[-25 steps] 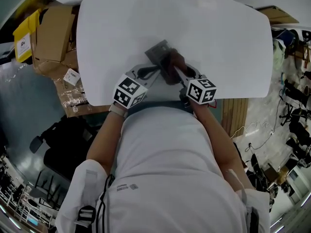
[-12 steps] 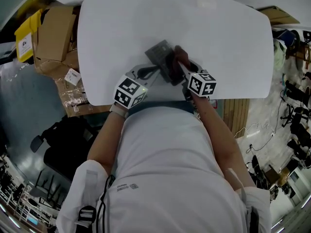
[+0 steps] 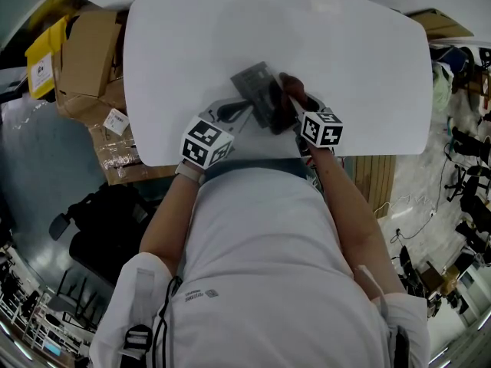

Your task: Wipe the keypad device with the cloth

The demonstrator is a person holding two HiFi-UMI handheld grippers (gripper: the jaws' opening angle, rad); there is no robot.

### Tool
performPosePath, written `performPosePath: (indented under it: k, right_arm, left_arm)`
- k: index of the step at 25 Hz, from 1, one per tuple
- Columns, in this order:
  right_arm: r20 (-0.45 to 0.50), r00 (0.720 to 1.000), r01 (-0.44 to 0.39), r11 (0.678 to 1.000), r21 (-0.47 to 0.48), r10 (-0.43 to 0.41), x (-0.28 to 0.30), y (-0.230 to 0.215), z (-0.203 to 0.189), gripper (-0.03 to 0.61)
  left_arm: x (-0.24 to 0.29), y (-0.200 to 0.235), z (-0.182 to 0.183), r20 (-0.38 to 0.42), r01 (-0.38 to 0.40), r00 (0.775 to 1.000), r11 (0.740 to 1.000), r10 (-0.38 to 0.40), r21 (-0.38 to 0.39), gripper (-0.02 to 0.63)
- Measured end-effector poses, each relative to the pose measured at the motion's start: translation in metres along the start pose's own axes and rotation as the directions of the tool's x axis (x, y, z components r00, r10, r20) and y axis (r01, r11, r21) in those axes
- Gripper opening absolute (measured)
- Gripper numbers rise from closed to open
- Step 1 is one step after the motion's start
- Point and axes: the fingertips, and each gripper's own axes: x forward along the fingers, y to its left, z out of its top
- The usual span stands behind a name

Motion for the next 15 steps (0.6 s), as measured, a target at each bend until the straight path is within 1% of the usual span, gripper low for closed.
performPosePath:
  k: [5, 7, 10, 15]
  right_arm:
    - [-0.025, 0.999, 0.027, 0.993, -0.113, -0.030, 0.000, -0.002, -0.005, 0.114]
    - [-0.045, 0.999, 0.022, 0.991, -0.133, -0.028, -0.001, -0.002, -0.006, 0.114]
    - [-0.057, 0.998, -0.007, 0.995, -0.100, 0.001, -0.006, 0.001, 0.002, 0.114]
    - [-0.007, 0.996, -0.087, 0.994, -0.063, 0.087, -0.020, 0.026, 0.027, 0.114]
  left_arm:
    - [0.000, 0.004, 0.001, 0.003, -0.009, 1.000, 1.000, 0.009, -0.004, 0.028]
    - [0.000, 0.004, 0.002, 0.001, -0.009, 1.000, 1.000, 0.009, -0.002, 0.028]
    - [0.001, 0.004, 0.003, -0.005, -0.005, 1.000, 1.000, 0.005, 0.004, 0.028]
    - [0.000, 0.004, 0.003, -0.002, -0.006, 1.000, 1.000, 0.006, -0.007, 0.028]
